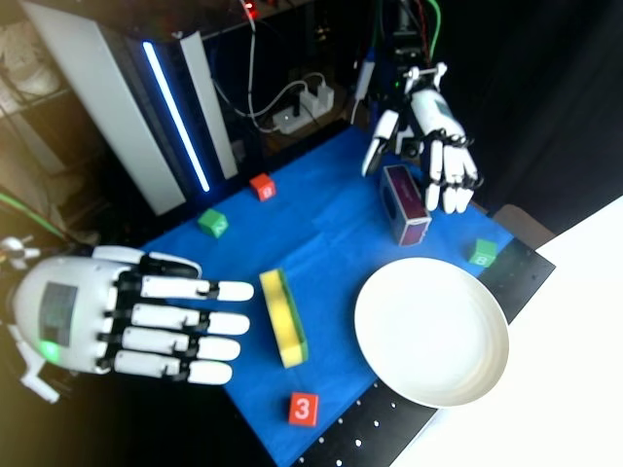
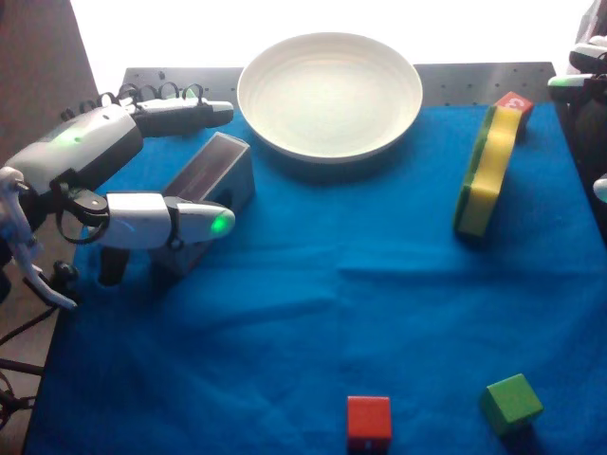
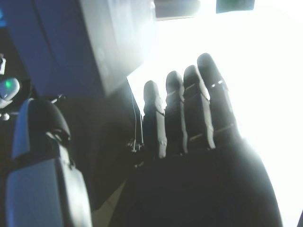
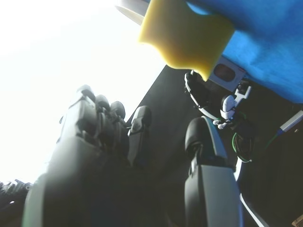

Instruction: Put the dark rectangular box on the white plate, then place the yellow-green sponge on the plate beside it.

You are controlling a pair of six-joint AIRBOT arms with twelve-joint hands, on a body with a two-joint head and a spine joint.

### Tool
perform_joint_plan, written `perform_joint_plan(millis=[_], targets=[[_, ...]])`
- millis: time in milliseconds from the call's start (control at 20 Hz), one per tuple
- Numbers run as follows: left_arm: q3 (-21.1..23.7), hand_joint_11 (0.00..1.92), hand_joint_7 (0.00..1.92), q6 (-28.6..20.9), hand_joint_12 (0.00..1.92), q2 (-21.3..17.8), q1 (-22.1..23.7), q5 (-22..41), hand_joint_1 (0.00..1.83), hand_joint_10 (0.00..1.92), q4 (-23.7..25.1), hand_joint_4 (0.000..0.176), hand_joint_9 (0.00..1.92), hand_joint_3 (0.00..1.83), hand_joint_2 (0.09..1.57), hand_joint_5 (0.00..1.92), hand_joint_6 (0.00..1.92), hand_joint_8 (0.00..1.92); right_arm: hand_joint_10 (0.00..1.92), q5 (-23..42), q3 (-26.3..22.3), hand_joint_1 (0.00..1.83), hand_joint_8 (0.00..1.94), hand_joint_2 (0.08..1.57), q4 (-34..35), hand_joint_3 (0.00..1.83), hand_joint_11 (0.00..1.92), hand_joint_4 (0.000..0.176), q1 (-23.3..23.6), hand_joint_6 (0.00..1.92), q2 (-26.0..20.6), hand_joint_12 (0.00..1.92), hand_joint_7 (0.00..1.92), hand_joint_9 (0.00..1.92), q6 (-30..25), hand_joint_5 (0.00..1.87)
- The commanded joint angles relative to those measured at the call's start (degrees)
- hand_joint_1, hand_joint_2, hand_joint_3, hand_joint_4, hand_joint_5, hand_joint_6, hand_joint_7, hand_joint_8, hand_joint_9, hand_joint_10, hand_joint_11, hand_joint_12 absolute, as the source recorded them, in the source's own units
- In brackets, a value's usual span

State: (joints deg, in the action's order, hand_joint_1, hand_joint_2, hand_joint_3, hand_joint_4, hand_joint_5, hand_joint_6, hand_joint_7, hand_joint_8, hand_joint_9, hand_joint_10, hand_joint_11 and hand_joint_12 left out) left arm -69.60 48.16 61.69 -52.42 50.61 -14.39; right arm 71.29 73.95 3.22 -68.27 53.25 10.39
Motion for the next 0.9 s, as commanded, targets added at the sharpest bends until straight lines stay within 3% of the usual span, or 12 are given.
perform_joint_plan(millis=[0,100,200,250,350,450,550,600,700,800,850], targets=[[-0.38,0.00,0.31,0.42,0.62,0.31,0.97,6.22,0.72,0.00,-0.59,0.074,0.22,0.00,0.94,0.40,0.00,0.00,0.00,6.91,0.14,0.96,0.00,1.15,2.04,0.00,0.00,0.041,0.87,0.01,-0.18,0.00,0.17,0.06,-0.29,0.48],[-0.38,0.00,0.32,1.82,0.65,0.42,1.07,5.83,0.69,0.00,-1.40,0.058,0.23,0.00,0.94,0.42,0.00,0.00,0.00,6.91,0.13,0.93,0.00,1.15,2.04,0.00,0.01,0.049,0.86,0.01,-0.18,0.00,0.17,0.06,-0.29,0.48],[-0.35,0.00,0.31,3.19,0.60,0.36,1.08,5.66,0.73,0.00,-2.66,0.081,0.21,0.00,0.93,0.42,0.00,0.00,0.00,6.91,0.10,0.94,0.00,1.16,2.06,0.00,0.00,0.040,0.86,0.01,-0.18,0.00,0.17,0.05,-0.29,0.49],[-0.35,0.00,0.31,3.41,0.63,0.31,1.08,5.61,0.73,0.01,-2.99,0.087,0.24,0.00,0.94,0.41,0.00,0.00,0.00,6.91,0.08,0.95,0.00,1.16,2.07,0.00,0.00,0.046,0.86,0.01,-0.18,0.00,0.18,0.05,-0.29,0.51],[-0.35,0.00,0.30,4.16,0.66,0.31,1.08,4.97,0.74,0.00,-3.22,0.073,0.24,0.00,0.93,0.38,0.00,0.00,0.00,6.91,0.08,0.94,0.01,1.15,2.13,0.00,0.00,0.053,0.86,0.02,-0.17,0.00,0.19,0.05,-0.29,0.53],[-0.35,0.00,0.30,5.47,0.68,0.61,1.16,4.27,0.75,0.00,-3.66,0.080,0.24,0.00,0.91,0.36,0.00,0.00,0.00,6.91,0.10,0.93,0.01,1.16,2.17,0.00,0.00,0.034,0.86,0.02,-0.11,0.00,0.19,0.06,-0.29,0.56],[-0.35,0.00,0.31,6.76,0.58,0.91,1.25,3.67,0.77,0.01,-4.18,0.100,0.24,0.00,0.91,0.35,0.01,0.00,0.00,6.91,0.10,0.94,0.00,1.17,2.18,0.00,0.00,0.025,0.86,0.02,-0.09,0.00,0.20,0.06,-0.29,0.59],[-0.35,0.00,0.30,7.24,0.47,1.01,1.26,3.36,0.76,0.00,-4.48,0.101,0.22,0.00,0.92,0.35,0.00,0.00,0.00,6.91,0.10,0.95,0.00,1.17,2.18,0.00,0.00,0.014,0.86,0.02,-0.08,0.00,0.19,0.05,-0.29,0.60],[-0.35,0.00,0.29,8.02,0.31,1.21,1.26,2.93,0.76,0.00,-4.89,0.080,0.19,0.00,0.92,0.36,0.00,0.00,0.00,6.91,0.10,0.97,0.00,1.17,2.19,0.00,0.00,0.000,0.86,0.02,-0.07,0.00,0.19,0.04,-0.29,0.64],[-0.36,0.00,0.30,9.15,0.30,1.44,1.26,2.09,0.75,0.01,-5.11,0.084,0.21,0.00,0.93,0.36,0.00,0.01,0.00,6.91,0.10,0.98,0.00,1.17,2.21,0.00,0.00,0.000,0.86,0.03,-0.07,0.00,0.18,0.03,-0.29,0.66],[-0.38,0.00,0.34,9.48,0.46,1.57,1.26,1.75,0.77,0.01,-5.18,0.080,0.27,0.00,0.93,0.36,0.00,0.01,0.00,6.91,0.10,0.97,0.00,1.17,2.22,0.00,0.00,0.000,0.86,0.02,-0.07,0.00,0.18,0.02,-0.29,0.67]])
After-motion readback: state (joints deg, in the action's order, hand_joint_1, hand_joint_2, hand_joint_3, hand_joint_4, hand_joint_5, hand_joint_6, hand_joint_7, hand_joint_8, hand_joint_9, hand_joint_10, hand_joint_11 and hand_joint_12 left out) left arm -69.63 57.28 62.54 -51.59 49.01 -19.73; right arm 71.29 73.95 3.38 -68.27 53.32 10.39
